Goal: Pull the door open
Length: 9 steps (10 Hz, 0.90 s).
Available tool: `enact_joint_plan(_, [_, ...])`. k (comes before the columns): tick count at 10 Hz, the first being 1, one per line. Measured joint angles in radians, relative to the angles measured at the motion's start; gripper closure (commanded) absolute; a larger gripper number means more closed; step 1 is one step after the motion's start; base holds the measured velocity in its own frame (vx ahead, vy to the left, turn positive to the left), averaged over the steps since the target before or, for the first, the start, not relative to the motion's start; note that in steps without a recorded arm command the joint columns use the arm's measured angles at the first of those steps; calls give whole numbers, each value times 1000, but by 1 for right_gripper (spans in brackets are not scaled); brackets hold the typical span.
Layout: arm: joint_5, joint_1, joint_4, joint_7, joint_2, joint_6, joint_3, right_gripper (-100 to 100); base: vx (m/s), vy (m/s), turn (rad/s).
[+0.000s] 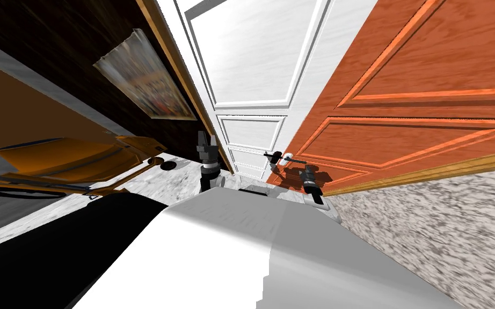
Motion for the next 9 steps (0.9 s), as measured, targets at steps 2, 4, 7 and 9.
enact_joint_plan(2, [-10,-3,10,-4,-10,-5,-11,-100,195,-15,172])
enact_joint_plan(4, [-13,-13,18,-5,-8,-16,-6,100,41,1,3])
enact_joint_plan(7, [-13,-15,15,-6,-10,-15,-8,100,-25,-2,2])
enact_joint_plan(9, [-13,-12,17,-5,-8,-14,-6,100,-8,3,-4])
